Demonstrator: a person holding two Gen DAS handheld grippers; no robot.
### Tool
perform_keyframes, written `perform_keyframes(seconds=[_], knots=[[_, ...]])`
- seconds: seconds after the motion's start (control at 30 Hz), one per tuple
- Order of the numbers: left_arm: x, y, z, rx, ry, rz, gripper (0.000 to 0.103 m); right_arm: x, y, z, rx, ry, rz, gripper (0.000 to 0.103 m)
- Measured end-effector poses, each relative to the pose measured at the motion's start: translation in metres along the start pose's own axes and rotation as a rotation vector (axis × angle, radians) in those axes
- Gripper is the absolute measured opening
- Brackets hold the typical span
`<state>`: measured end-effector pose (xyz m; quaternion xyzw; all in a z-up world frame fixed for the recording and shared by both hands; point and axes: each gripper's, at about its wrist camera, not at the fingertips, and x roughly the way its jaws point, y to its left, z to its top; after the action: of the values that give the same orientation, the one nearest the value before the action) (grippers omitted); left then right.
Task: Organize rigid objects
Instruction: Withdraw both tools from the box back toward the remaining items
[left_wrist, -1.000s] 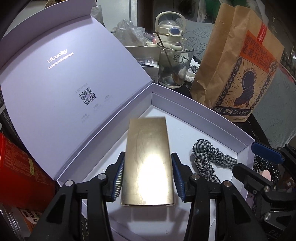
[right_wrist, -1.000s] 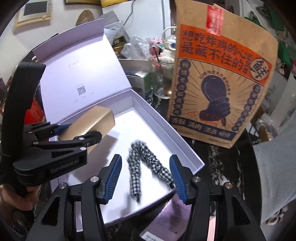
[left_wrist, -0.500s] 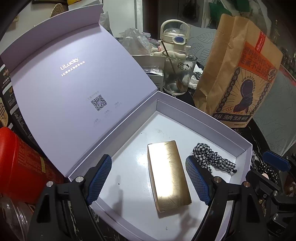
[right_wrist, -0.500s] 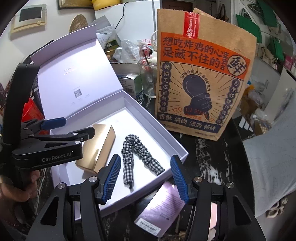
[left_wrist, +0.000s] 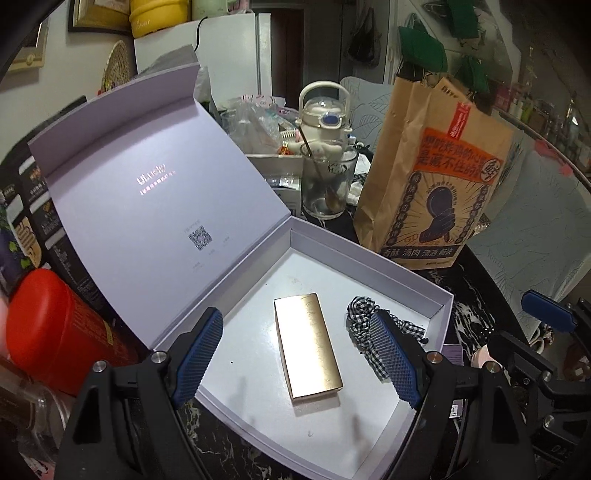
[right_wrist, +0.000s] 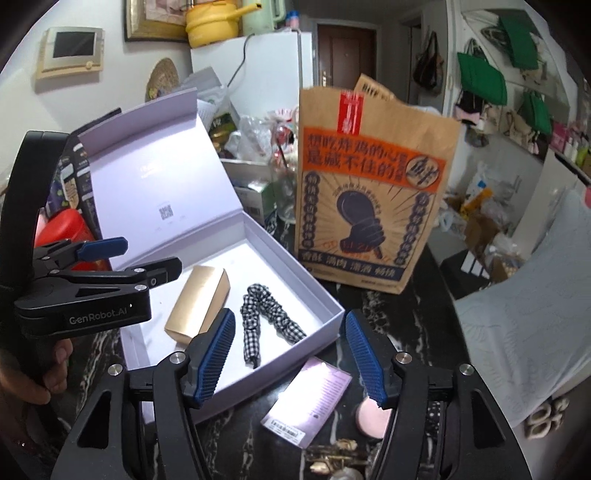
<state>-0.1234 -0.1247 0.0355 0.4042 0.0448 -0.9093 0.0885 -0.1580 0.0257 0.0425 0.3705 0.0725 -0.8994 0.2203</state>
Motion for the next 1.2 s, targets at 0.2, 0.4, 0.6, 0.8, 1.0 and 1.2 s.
perform_keyframes(seconds=[0.2,0.4,0.6,0.8,1.0,1.2], knots=[[-0.026,-0.008,-0.002,0.016,-0.037,-0.008,0.083,-0.025,-0.005,-0.001,0.016,-0.036,-0.007,0.07],[-0.047,-0.025,-0.006,0.049,-0.067,-0.024,0.085,-0.052,-0.016,-0.009,0.047,-0.079,-0.02,0.083],[-0.068,-0.037,-0.014,0.051,-0.116,-0.09,0.085,-0.068,-0.031,-0.02,0.077,-0.079,-0.031,0.087],[-0.073,-0.05,-0.022,0.072,-0.094,-0.143,0.085,-0.08,-0.046,-0.035,0.117,-0.075,-0.067,0.087],[-0.069,-0.059,-0.03,0.074,-0.066,-0.173,0.085,-0.089,-0.053,-0.052,0.12,-0.068,-0.095,0.087],[-0.078,-0.069,-0.045,0.107,-0.074,-0.189,0.085,-0.095,-0.057,-0.068,0.122,-0.061,-0.109,0.087]])
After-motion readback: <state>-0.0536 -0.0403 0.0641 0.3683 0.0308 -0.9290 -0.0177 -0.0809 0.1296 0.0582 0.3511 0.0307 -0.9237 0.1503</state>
